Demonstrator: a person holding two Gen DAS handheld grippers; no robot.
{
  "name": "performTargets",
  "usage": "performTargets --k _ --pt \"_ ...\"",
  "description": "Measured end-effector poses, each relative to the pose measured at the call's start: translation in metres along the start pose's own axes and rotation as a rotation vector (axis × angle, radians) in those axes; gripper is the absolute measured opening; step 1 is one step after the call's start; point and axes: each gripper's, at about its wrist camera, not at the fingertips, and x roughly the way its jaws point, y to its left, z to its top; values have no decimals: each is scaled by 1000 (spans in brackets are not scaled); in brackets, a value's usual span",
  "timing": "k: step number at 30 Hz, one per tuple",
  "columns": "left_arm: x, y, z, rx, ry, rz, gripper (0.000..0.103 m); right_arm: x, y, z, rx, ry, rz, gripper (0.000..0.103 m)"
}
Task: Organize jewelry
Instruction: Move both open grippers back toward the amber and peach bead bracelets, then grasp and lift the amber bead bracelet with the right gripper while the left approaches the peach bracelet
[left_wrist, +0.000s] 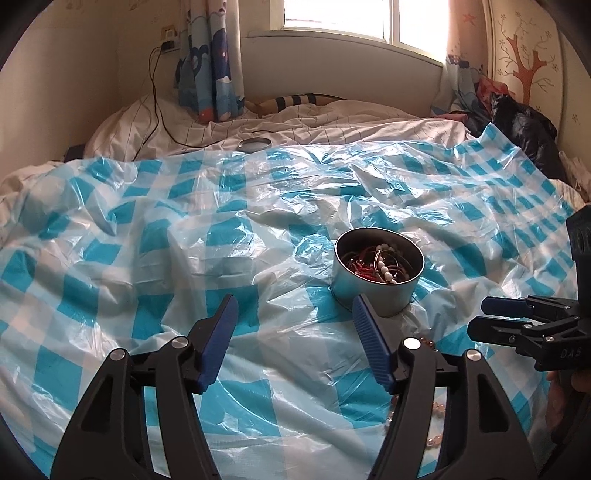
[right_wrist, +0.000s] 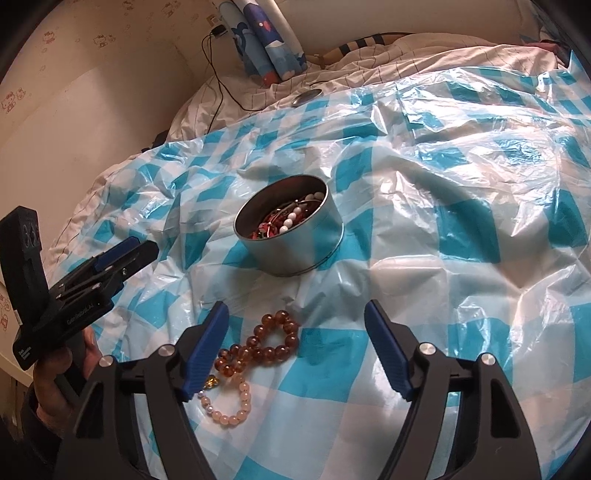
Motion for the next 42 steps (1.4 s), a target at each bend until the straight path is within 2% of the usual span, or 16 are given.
performTargets --k 9,13,18,24,33,34,35,36,37,39,40,42 --pt "-1 1 -1 4 2 0 63 5 3 -1 -9 12 -1 73" --pt "3 15 -1 -72 23 -64 63 8 3 -2 -14 16 -14 73" --pt "7 34 -3 -166 34 -80 63 18 4 -3 -30 44 -20 73" --pt "8 31 -3 -153 37 -89 64 36 22 -7 -129 72 -68 73" --pt "8 29 -3 -157 42 -87 65 55 37 -19 -176 174 16 73" --pt "9 29 -3 -153 42 -87 65 57 39 -21 -195 180 -1 71" --pt "9 29 -3 -151 43 -87 65 57 43 -23 -228 180 -31 62" --pt "9 28 -3 -149 44 -87 65 57 45 -24 -248 181 -56 45" --pt "9 28 -3 -148 45 -87 65 55 45 -23 -251 174 -62 33" --pt "10 28 -4 -150 50 -92 65 51 39 -20 -242 162 -105 17" --pt "11 28 -4 -151 53 -98 65 50 35 -19 -237 153 -122 12" --pt "13 27 -4 -154 69 -143 65 39 18 -10 -184 118 -172 12"
